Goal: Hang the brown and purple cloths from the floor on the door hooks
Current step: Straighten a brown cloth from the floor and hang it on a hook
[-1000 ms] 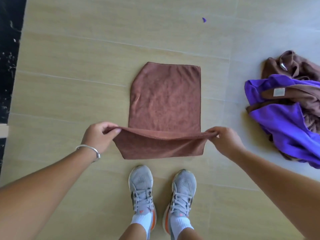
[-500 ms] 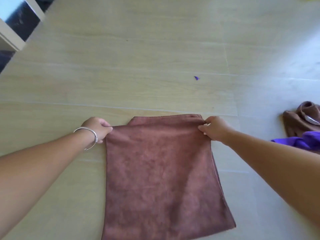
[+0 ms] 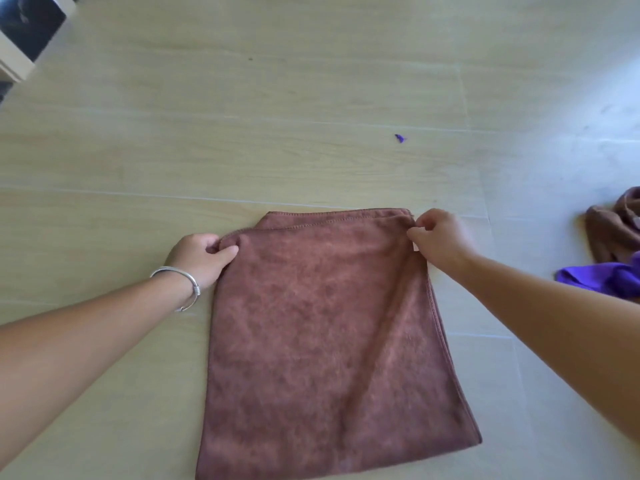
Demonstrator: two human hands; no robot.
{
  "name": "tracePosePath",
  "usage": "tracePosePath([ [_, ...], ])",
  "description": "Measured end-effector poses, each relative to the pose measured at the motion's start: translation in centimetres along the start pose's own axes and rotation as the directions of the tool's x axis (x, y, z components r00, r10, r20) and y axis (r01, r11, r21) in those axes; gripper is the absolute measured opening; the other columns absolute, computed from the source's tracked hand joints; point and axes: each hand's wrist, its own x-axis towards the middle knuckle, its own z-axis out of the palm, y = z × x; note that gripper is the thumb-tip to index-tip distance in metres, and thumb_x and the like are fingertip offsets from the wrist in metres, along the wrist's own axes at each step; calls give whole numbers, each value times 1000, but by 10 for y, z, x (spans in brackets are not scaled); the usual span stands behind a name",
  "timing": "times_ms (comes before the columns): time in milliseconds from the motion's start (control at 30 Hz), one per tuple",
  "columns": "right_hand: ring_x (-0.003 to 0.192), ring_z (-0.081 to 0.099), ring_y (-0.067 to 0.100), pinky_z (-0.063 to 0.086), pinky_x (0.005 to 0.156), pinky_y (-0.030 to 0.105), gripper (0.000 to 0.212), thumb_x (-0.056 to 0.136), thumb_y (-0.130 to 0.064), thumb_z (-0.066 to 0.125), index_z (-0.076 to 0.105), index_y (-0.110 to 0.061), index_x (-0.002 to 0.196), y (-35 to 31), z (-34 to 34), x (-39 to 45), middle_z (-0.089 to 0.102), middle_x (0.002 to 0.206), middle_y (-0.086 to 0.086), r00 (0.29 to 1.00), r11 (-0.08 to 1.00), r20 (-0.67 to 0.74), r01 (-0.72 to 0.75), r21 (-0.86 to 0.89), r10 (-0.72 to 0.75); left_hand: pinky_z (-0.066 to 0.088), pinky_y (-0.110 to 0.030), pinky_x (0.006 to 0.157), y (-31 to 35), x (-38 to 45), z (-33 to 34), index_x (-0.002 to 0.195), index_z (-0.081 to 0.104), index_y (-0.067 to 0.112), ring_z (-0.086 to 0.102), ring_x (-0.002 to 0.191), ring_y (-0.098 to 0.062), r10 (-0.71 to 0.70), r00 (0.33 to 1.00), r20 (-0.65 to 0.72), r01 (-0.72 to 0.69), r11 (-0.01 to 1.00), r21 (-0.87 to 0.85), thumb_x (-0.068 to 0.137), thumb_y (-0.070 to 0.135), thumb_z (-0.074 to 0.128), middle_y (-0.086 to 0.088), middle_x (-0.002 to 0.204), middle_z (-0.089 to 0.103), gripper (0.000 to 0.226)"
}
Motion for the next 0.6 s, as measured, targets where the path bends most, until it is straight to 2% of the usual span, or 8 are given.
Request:
tracePosePath([
  [67,67,57,19,35,52,23,6,72,-18,55,58,-22,75,-6,-2,6,62,67,-3,1000,1000,-14,-11,-17,10,40,-30,59,13,8,-2,73,65,14,53,62,-20,20,998,-65,-23,999,-38,86,30,63,2,66,61,20],
  [200,68,57,19,42,59,26,12,74,-12,56,54,-24,76,-13,-5,3,60,71,-2,998,996,-37,-53,72,56,40,-22,55,23,6,-6,74,62,19,50,59,-12,1,994,-111,-30,963,-266,89,28,61,5,67,59,18],
  [333,64,59,13,48,62,27,9,79,-20,67,63,-27,75,-15,-2,0,60,65,-8,1000,988,-30,13,151,-9,44,-30,71,18,0,1,79,65,20,54,72,-14,-2,998,-59,-28,871,-491,91,23,62,4,76,63,13],
  [400,54,53,-2,42,52,17,7,79,-25,64,65,-30,75,-16,-2,4,57,58,-14,991,978,-126,65,196,-40,46,-26,70,16,4,1,80,67,22,58,71,-8,4,996,-92,-53,843,-535,90,24,65,13,72,66,11],
  [467,52,52,-5,34,45,11,5,78,-28,63,67,-30,81,-16,-4,10,57,58,-17,981,977,-190,82,195,-44,45,-14,61,17,11,0,76,68,25,57,63,1,7,985,-172,-97,850,-517,88,28,66,18,66,66,12],
  [533,68,60,2,41,56,17,14,79,-31,66,68,-27,93,-17,-6,17,61,69,-15,976,982,-216,49,181,-9,43,-10,57,23,18,0,78,69,24,55,62,-1,-22,969,-248,-108,862,-496,87,28,66,17,66,64,10],
  [567,79,63,11,47,66,23,21,80,-30,67,66,-25,101,-18,-6,20,63,78,-12,979,984,-201,12,175,24,46,-13,61,26,21,2,87,70,22,56,66,-6,-47,964,-262,-88,872,-482,87,26,65,15,70,64,7],
  [600,90,63,18,49,77,30,30,81,-29,68,62,-23,109,-18,-5,20,63,89,-8,982,986,-175,-37,161,65,50,-19,69,29,22,4,101,69,20,59,72,-11,-85,964,-254,-40,892,-450,87,25,64,12,77,64,16],
])
